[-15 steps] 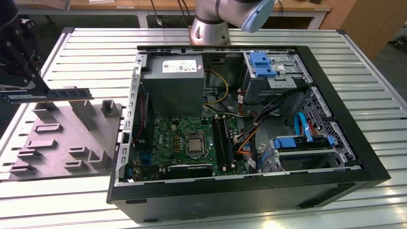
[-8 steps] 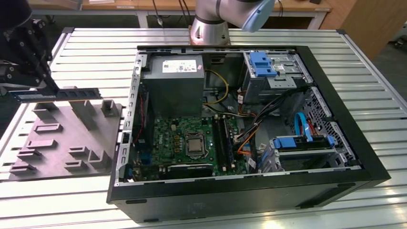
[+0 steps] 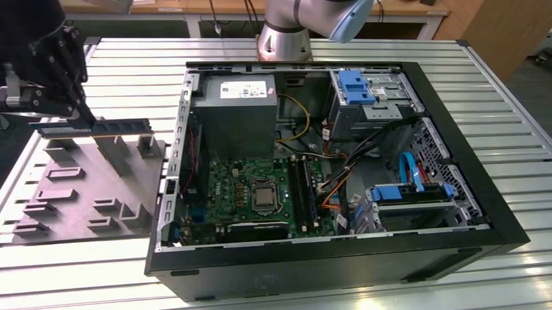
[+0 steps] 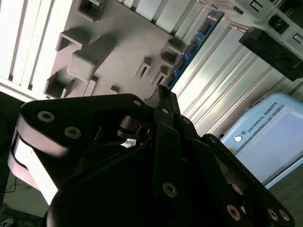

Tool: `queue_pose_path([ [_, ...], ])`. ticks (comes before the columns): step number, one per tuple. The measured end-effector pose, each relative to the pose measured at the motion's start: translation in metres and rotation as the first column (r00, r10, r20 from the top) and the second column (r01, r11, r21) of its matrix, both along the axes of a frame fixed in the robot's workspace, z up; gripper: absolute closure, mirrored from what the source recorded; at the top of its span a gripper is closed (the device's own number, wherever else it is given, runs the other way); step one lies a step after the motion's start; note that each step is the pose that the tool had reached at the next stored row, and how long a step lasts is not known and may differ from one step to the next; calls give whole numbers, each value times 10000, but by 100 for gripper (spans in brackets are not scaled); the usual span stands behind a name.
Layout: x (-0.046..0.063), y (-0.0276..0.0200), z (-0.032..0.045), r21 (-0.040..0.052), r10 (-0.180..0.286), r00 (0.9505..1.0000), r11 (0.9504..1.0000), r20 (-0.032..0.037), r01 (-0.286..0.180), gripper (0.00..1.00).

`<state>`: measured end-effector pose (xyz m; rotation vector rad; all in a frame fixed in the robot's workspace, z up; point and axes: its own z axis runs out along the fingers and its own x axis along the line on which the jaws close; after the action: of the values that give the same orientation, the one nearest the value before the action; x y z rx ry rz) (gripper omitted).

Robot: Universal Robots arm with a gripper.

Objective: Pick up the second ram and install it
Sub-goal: 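Pick up the second ram and move it above second insertion slot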

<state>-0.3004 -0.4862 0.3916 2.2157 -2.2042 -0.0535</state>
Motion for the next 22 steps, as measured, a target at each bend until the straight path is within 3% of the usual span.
queue_pose_path([
  [22,574,0,0,-1,1,10000,10000,-1,-1,89],
])
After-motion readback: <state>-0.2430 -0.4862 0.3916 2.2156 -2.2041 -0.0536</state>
